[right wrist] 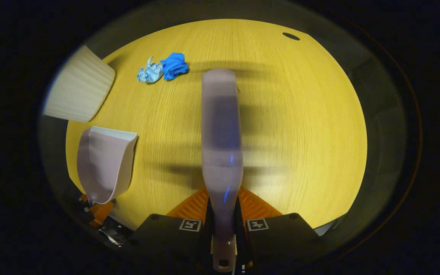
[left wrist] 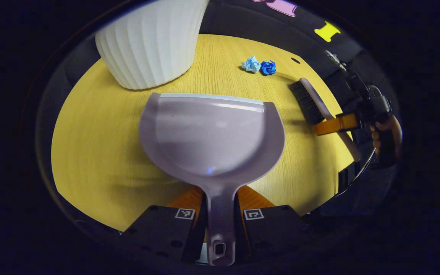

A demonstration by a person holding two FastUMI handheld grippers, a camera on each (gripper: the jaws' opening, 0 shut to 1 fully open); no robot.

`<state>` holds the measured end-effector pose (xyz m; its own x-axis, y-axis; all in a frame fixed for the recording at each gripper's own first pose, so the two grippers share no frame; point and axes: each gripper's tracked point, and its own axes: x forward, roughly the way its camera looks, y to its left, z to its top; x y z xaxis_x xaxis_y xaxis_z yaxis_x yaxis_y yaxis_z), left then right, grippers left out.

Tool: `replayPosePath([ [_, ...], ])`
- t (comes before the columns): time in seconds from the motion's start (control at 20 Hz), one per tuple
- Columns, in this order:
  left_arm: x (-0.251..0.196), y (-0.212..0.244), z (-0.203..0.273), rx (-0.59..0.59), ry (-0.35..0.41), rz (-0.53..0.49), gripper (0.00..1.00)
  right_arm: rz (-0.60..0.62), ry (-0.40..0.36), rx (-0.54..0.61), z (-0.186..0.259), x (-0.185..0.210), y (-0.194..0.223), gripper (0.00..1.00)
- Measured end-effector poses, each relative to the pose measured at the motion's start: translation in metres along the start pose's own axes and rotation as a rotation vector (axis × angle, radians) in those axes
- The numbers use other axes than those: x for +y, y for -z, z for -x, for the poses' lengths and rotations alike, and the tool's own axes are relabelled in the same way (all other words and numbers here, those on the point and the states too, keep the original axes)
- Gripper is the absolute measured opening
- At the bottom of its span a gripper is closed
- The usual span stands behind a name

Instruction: Pick up the small broom and dustpan from the desktop, sweep the trash into the dustpan with the broom, and then empty the trash into the garbage bin.

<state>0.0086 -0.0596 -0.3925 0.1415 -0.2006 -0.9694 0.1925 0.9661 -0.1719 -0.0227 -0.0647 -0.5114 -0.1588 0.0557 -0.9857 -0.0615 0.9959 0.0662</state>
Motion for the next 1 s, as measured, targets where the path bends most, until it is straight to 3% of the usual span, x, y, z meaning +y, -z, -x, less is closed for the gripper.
replayPosePath([
  [0.3,-0.003,-0.01,-0.003,0.039,0.003,-0.011,0.29,0.196,0.055,-0.03,-0.009,-0.024,-0.101,0.29],
  [0.55,-0.008,-0.013,-0.003,0.086,-0.015,-0.028,0.29,0.436,0.171,-0.064,-0.03,-0.028,-0.174,0.28],
  [0.85,-0.022,-0.037,-0.011,0.094,-0.026,-0.093,0.31,0.565,0.131,-0.057,-0.044,0.006,-0.207,0.28],
  [1.0,-0.023,-0.037,-0.013,0.098,-0.026,-0.088,0.31,0.714,0.156,-0.054,-0.048,0.015,-0.204,0.28],
])
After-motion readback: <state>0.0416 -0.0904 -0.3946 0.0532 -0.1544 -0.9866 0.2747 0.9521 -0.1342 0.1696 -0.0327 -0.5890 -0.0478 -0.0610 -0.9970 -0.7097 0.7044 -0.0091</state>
